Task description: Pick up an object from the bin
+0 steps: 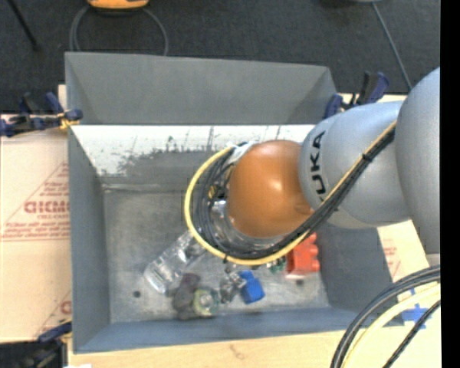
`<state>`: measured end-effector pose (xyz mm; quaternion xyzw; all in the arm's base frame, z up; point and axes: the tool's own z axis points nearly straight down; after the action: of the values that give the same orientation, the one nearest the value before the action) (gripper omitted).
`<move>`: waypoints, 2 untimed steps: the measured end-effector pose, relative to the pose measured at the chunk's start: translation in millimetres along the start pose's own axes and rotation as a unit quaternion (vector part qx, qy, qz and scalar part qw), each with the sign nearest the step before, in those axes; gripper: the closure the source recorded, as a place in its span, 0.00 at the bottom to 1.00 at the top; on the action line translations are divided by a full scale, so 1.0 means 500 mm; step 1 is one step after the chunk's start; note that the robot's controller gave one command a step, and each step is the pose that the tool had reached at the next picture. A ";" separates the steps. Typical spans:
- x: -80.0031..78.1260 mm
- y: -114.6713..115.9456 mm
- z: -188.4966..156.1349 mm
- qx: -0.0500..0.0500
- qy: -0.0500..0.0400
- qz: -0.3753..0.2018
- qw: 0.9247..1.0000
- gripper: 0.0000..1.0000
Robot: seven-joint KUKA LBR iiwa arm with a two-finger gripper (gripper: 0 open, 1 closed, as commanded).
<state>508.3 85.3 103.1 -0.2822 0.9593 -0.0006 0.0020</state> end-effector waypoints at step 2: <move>0.197 -0.189 -0.068 -0.001 0.002 -0.136 0.991 0.00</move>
Offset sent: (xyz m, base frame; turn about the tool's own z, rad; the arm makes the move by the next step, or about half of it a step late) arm 0.0572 -0.0827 -0.0063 -0.0832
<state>476.6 -47.4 137.1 -0.4102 0.9120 -0.0005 -0.0007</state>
